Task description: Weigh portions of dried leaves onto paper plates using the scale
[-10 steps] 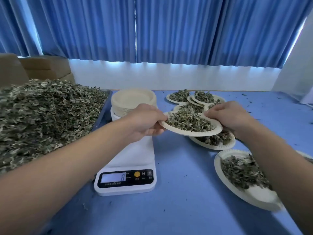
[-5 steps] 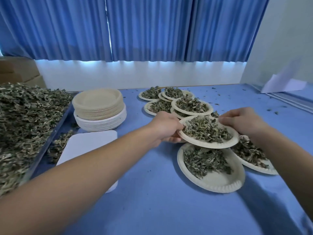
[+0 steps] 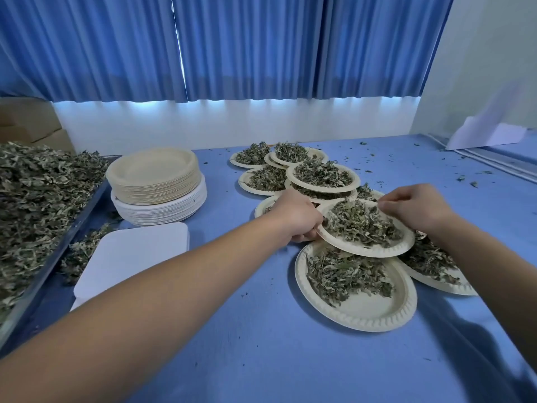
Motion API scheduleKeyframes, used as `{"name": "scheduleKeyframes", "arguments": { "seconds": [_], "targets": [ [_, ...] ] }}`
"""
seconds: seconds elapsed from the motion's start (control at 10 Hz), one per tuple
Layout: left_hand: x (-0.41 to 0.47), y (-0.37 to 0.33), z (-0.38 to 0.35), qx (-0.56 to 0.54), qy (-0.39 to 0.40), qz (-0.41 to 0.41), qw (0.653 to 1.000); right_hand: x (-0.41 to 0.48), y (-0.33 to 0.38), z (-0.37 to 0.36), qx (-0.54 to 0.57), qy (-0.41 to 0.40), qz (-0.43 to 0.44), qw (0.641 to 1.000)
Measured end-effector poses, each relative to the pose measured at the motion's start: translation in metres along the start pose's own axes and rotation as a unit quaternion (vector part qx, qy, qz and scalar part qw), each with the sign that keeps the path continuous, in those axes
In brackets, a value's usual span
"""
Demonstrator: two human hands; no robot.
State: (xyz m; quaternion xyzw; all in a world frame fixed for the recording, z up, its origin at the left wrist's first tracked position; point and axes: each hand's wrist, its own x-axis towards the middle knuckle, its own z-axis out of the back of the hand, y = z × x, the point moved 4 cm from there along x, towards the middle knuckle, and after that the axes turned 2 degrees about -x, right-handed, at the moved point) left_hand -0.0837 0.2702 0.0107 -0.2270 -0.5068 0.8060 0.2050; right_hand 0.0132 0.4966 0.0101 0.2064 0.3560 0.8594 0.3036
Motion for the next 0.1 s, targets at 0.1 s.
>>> {"name": "scheduleKeyframes", "arguments": {
  "seconds": [0.1],
  "targets": [
    [0.0045,0.0067,0.0043,0.021,-0.029,-0.032,0.999,0.0005,0.0050,0.0015,-0.037,-0.054,0.016,0.998]
  ]
}}
